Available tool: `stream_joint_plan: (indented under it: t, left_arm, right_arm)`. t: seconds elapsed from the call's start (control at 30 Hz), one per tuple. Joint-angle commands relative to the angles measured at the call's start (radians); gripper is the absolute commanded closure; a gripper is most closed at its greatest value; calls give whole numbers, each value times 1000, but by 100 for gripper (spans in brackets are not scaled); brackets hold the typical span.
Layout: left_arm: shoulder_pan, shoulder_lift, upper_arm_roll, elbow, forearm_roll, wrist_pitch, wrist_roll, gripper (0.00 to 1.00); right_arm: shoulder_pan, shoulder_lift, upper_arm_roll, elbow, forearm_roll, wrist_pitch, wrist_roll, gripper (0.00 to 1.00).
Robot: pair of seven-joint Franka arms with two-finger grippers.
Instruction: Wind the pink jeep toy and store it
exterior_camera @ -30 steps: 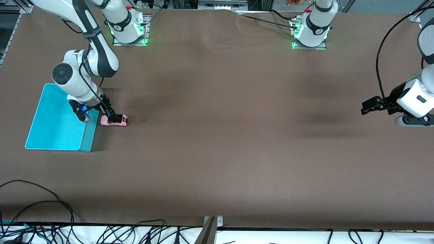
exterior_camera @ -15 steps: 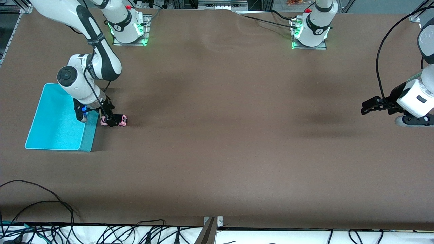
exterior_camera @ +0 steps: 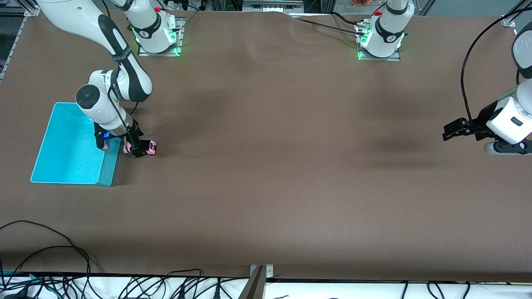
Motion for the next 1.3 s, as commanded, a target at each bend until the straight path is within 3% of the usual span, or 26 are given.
stream_joint_plan:
  t: [0.0, 0.13, 0.33, 0.5, 0.83, 1.1, 1.27]
  left_arm:
    - [7, -13, -7, -13, 14, 4, 20, 0]
    - [7, -15, -7, -13, 14, 4, 20, 0]
    - [9, -15, -7, -13, 14, 4, 20, 0]
    - [9, -15, -7, -13, 14, 4, 18, 0]
    - [9, -15, -7, -13, 14, 4, 18, 0]
    - [9, -15, -7, -13, 14, 4, 20, 0]
    - [9, -15, -7, -13, 14, 4, 20, 0]
  right_arm:
    - [-6, -3, 3, 5, 10, 12, 12, 76]
    - [-6, -16, 5, 8, 12, 10, 13, 100]
    - [-6, -50, 9, 10, 12, 6, 3, 100]
    - [-6, -84, 51, 33, 9, -25, 1, 100]
    - [-7, -115, 77, 180, 6, -251, -33, 100]
    - [-15, -139, 75, 211, 4, -293, -180, 100]
    - [-30, -145, 74, 273, 1, -439, -368, 100]
